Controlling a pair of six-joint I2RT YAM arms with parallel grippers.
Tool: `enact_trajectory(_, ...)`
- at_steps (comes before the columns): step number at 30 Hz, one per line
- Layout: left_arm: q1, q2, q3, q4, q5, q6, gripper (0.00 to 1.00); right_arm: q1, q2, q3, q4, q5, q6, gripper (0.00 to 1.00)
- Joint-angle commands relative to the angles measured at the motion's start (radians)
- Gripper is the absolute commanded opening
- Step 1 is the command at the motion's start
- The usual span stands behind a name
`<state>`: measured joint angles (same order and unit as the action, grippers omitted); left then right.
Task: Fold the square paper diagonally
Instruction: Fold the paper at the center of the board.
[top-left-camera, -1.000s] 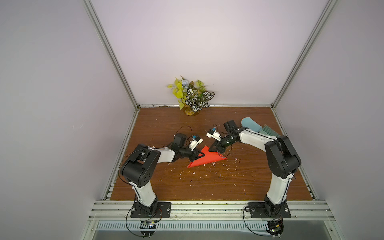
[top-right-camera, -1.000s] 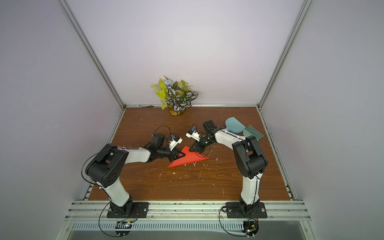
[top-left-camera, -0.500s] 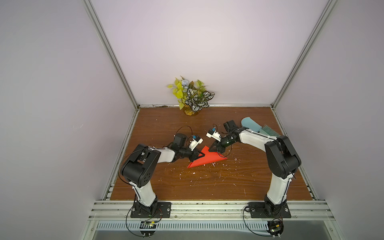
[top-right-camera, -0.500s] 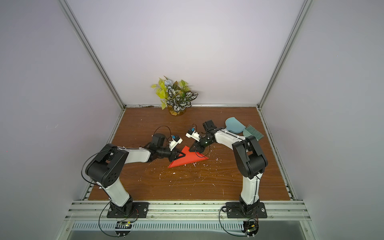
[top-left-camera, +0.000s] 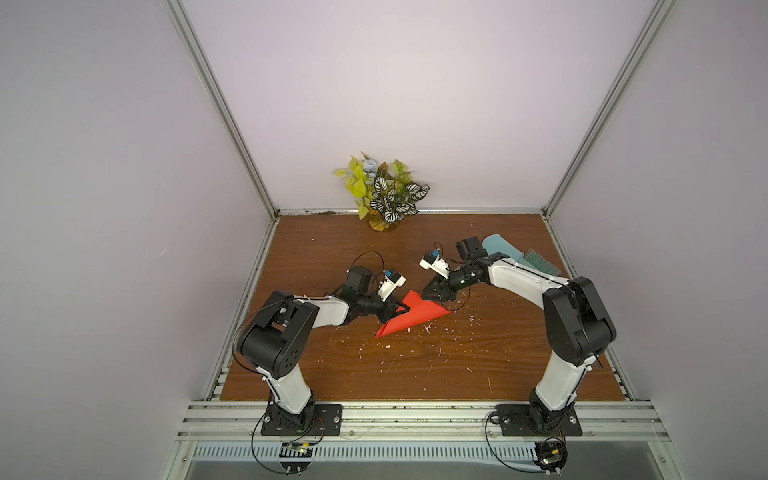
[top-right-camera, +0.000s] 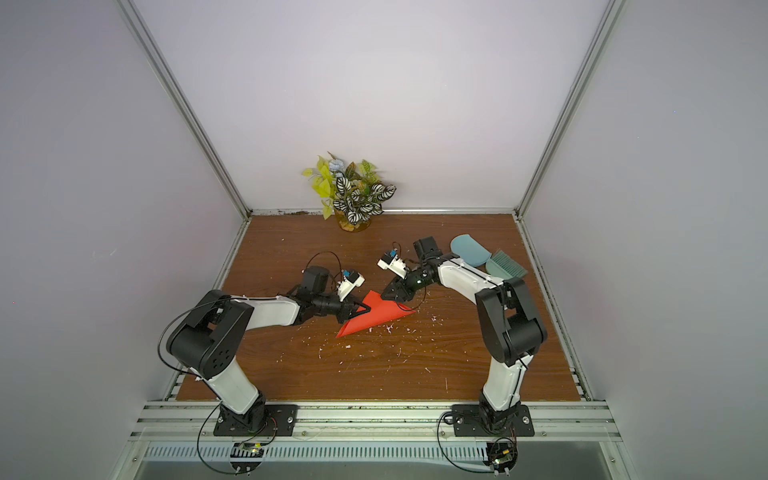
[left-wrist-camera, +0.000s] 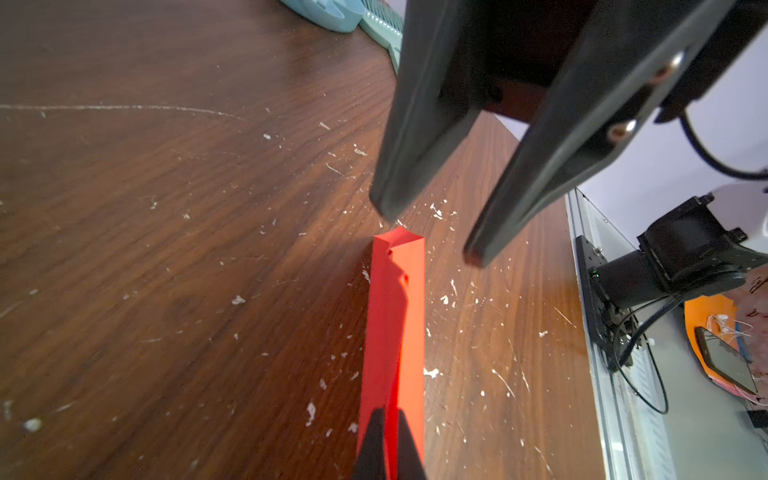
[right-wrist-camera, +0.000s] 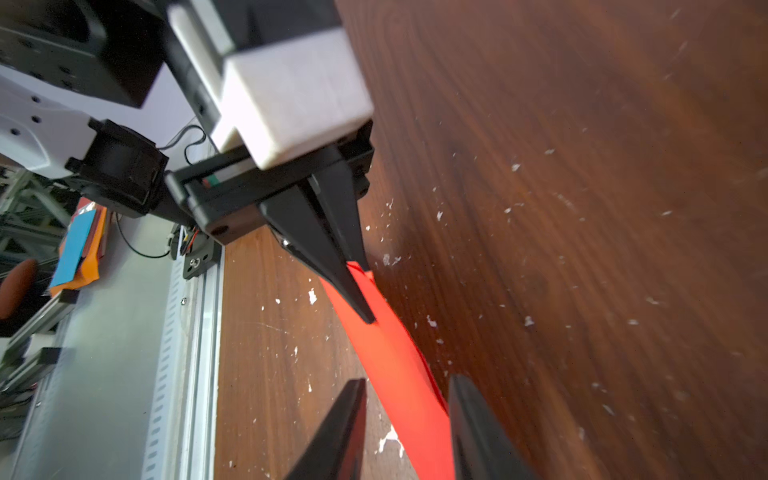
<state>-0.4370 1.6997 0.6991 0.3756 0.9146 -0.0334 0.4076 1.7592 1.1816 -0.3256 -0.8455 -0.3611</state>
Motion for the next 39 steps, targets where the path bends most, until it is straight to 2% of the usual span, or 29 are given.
enact_trajectory(1, -0.008, -0.042, -0.014, 0.032, 0.026, 0.011, 0.01, -0.036, -0.104, -0.051, 0.107, -0.046, 0.001, 0.51)
enact_trajectory(5, -0.008, -0.065, -0.027, 0.059, 0.059, 0.006, 0.01, -0.033, -0.136, -0.108, 0.229, -0.091, -0.011, 0.58)
enact_trajectory(10, -0.007, -0.087, -0.026, 0.066, 0.081, 0.008, 0.01, -0.011, -0.139, -0.129, 0.326, -0.145, -0.067, 0.61)
enact_trajectory(20, -0.008, -0.115, -0.028, 0.07, 0.088, 0.016, 0.0, 0.049, -0.062, -0.056, 0.23, -0.123, -0.175, 0.62)
enact_trajectory(25, -0.008, -0.121, -0.024, 0.071, 0.087, 0.011, 0.01, 0.057, -0.063, -0.059, 0.216, -0.149, -0.182, 0.5)
enact_trajectory(33, -0.008, -0.123, -0.017, 0.065, 0.087, 0.013, 0.0, 0.06, -0.037, -0.002, 0.094, -0.153, -0.24, 0.23)
enact_trajectory(39, -0.008, -0.122, -0.016, 0.059, 0.087, 0.016, 0.01, 0.06, -0.03, 0.021, 0.055, -0.148, -0.26, 0.13)
